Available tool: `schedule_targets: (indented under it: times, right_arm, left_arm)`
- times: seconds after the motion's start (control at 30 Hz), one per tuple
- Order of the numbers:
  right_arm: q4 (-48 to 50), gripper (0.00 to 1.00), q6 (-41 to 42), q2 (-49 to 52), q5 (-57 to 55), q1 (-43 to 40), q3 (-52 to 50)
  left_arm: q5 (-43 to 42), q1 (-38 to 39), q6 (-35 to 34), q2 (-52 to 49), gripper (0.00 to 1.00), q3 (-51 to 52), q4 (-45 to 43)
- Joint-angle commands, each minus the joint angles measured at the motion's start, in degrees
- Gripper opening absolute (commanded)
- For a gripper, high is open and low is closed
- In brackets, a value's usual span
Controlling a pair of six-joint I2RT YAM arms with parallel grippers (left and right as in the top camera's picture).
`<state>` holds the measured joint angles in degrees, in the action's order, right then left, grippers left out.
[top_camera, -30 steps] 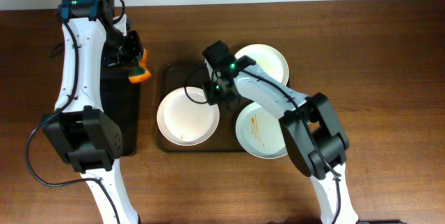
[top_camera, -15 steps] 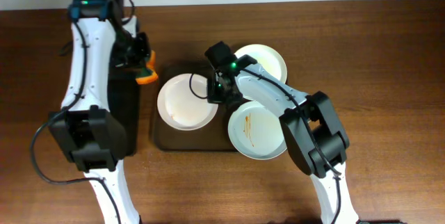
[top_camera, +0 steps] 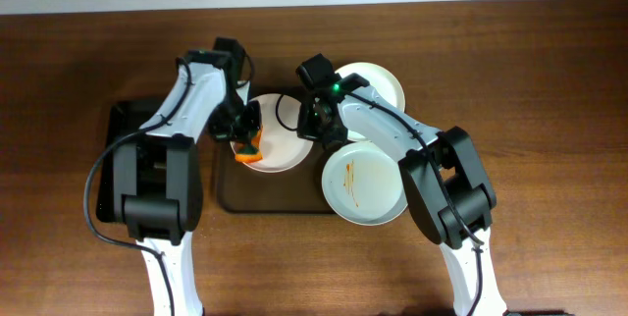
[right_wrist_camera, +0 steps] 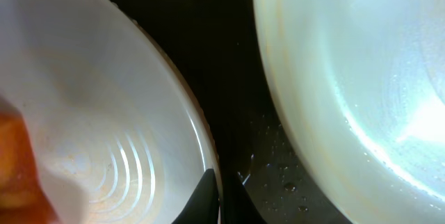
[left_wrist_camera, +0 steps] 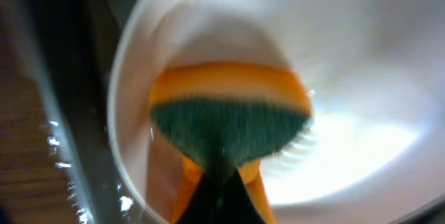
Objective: Clean dirty plates on tray and stack at the side
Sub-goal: 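Scrub the plate again with the sponge in the left gripper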
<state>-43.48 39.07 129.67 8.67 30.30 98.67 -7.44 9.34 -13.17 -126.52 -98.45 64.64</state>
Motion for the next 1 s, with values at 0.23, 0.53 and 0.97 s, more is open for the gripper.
schedule_targets:
  times: [0.23, 0.53, 0.97]
  right_arm:
    - [-0.6, 0.04, 0.4, 0.9, -3.8, -0.9, -0.5]
    - [-0.6, 0.04, 0.2, 1.0, -3.8, -0.8, -0.9]
    - [-0.7, 0.04, -1.1, 1.0, -3.7, -0.8, -0.9]
  left_arm:
    - [5.3, 0.4, -5.5, 0.0, 0.0, 20.3, -31.1]
    - [5.2, 0.2, -1.4, 2.1, 0.0, 14.9, -24.5]
    - [-3.1, -1.7, 11.4, 4.9, 0.0, -3.8, -8.3]
